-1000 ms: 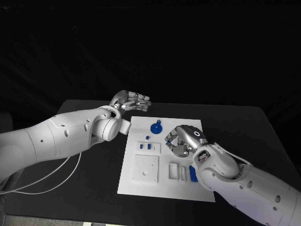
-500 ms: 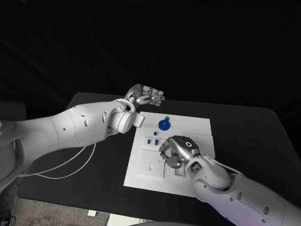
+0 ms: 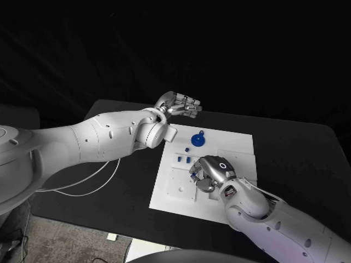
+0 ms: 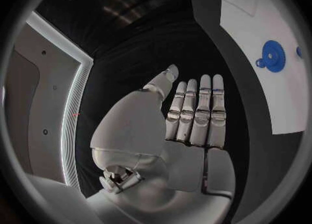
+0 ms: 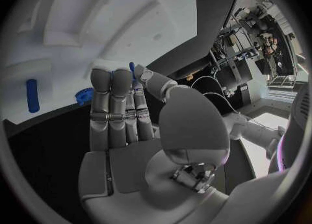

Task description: Assemble the parts on the task board

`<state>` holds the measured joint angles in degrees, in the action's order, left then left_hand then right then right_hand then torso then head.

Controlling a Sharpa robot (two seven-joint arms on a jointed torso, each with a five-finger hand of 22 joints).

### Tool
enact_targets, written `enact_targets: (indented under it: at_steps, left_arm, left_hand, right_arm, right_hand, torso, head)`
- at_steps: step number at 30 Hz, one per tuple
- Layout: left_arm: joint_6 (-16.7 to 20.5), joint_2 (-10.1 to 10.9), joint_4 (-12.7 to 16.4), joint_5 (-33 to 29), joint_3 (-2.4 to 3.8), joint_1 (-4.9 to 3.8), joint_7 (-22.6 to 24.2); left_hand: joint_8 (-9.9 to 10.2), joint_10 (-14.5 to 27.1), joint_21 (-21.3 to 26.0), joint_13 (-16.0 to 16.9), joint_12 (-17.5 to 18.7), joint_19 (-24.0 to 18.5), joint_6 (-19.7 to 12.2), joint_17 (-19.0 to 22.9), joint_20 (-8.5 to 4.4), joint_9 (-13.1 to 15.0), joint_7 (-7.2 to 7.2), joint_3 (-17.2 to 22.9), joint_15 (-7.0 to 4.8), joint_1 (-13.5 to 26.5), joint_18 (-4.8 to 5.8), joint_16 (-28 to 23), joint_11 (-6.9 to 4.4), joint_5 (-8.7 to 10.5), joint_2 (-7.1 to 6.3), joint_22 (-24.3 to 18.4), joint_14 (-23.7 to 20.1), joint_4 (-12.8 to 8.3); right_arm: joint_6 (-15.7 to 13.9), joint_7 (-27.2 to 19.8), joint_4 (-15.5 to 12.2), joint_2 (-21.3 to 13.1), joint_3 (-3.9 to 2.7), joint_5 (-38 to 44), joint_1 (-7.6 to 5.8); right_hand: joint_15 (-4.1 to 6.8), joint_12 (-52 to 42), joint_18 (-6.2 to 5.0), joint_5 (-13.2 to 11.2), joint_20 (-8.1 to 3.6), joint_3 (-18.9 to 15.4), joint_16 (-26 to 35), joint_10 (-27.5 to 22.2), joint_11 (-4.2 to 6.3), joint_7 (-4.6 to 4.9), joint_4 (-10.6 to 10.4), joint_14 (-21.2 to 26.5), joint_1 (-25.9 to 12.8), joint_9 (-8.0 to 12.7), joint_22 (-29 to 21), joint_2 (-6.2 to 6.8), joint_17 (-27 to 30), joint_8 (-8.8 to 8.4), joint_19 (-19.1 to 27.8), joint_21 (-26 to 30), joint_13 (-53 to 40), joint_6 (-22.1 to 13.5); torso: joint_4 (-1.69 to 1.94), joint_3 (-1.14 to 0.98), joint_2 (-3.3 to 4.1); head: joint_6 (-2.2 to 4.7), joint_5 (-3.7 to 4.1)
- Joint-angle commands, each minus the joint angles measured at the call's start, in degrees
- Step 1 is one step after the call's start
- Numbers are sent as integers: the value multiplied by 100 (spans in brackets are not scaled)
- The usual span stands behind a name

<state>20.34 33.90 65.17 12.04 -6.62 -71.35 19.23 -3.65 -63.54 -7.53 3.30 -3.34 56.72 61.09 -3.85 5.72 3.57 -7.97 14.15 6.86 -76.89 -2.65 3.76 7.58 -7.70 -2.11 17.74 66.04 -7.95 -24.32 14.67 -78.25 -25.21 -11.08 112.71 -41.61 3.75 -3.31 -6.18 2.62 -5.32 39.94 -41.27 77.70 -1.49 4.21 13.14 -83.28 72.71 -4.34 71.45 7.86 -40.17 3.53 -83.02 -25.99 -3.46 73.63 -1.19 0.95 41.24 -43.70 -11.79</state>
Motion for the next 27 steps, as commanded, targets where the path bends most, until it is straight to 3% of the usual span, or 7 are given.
enact_targets:
  at_steps: [1, 15, 27]
  left_arm:
    - [-90, -13, 8, -7, 6, -1, 73]
    - [-111, -5, 11, 2, 6, -2, 53]
    - [-207, 29, 24, 10, 6, -2, 56]
  left_hand:
    - [0, 13, -17, 0, -18, -26, 16, -2, -7, 1, 18, 13, -10, 17, -92, -9, -3, -20, 47, -5, 17, -12]
    - [2, 18, -31, 0, -17, -34, 8, -1, -3, 1, 17, -6, -9, 14, -94, -11, -2, -16, 49, -20, 10, -10]
    - [2, 29, -34, 0, -18, -43, -1, -1, 3, 1, 16, -23, -3, 17, -93, -11, 2, -12, 49, -35, -3, -4]
  right_arm:
    - [131, -29, 15, 41, 9, 117, 23]
    - [248, -11, 124, 119, 47, 204, 69]
    - [291, 52, 236, 156, 95, 243, 87]
  right_hand:
    - [31, -12, -99, 14, -9, 2, -29, 63, 23, 5, 22, -8, 12, 6, 5, -56, -1, 17, -47, -33, -9, 28]
    - [33, -12, -98, 15, -8, -3, -45, 66, 25, 3, 56, -8, -1, 5, 148, -65, 16, 17, -85, 12, -9, 31]
    - [33, -12, -104, 15, -9, 6, -45, 62, 24, 4, 59, -6, -25, 4, 179, -78, 26, 17, -99, 79, -9, 27]
  torso:
    - [-7, -5, 0]
    - [-13, -8, 0]
    - [-11, -8, -1]
  head:
    - [-8, -30]
    - [-55, -85]
    - [-53, -108]
